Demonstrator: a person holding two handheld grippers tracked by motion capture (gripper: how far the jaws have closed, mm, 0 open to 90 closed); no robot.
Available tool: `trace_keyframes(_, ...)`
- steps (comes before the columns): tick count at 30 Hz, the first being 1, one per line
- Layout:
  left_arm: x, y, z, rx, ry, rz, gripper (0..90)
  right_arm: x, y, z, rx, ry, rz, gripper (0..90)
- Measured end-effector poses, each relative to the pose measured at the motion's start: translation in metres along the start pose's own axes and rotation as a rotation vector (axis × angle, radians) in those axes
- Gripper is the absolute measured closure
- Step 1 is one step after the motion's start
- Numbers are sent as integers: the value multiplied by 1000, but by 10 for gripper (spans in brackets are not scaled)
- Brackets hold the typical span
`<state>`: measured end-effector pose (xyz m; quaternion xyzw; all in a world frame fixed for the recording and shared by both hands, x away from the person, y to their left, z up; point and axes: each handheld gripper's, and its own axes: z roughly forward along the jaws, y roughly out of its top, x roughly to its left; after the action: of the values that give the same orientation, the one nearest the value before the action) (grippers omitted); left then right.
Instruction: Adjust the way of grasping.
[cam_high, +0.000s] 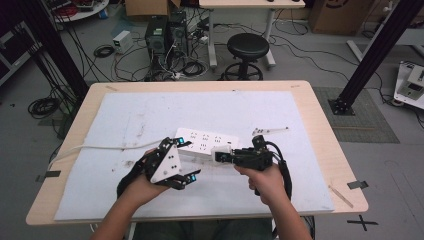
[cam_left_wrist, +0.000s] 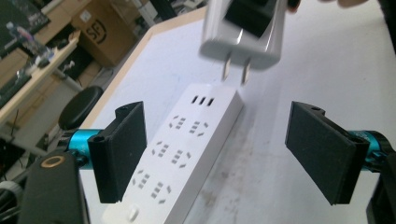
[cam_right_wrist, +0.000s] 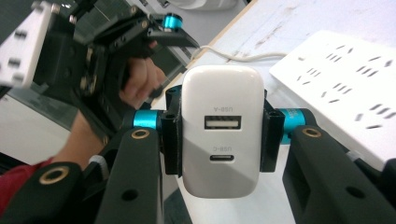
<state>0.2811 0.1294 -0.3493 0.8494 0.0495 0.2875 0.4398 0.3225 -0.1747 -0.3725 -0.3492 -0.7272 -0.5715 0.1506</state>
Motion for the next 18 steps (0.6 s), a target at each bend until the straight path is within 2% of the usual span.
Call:
trace_keyframes(1,4,0,-3,15,3,1,207,0,2,-3,-2,-10,-13,631)
trace_keyframes(3,4,0,-3,15,3,1,207,1,4,-6,0,-19,-25,631)
trace_keyframes(4,16,0,-9,68,-27,-19,207,2,8,-11,13,-40,-39,631)
trace_keyframes(5,16,0,-9,68,-27,-19,207,2,11,-13,16,-47,-46,631)
trace_keyframes(6,24,-1,-12,100,-45,-45,207,3,13,-15,22,-56,-52,631)
trace_keyframes(9,24,-1,-12,100,-45,-45,201,3,15,-17,25,-67,-61,631)
trace_keyframes(10,35,-4,-16,157,-56,-58,201,3,15,-17,25,-67,-61,631)
trace_keyframes(12,41,-7,-20,166,-58,-79,191,3,24,-23,50,-100,-87,630)
trace_keyframes(16,54,-9,-31,194,-66,-101,187,4,30,-30,56,-119,-112,630)
trace_keyframes(17,54,-9,-31,194,-66,-101,184,4,30,-30,56,-119,-112,630)
trace_keyframes(18,62,-11,-38,195,-75,-122,184,4,32,-34,61,-139,-128,630)
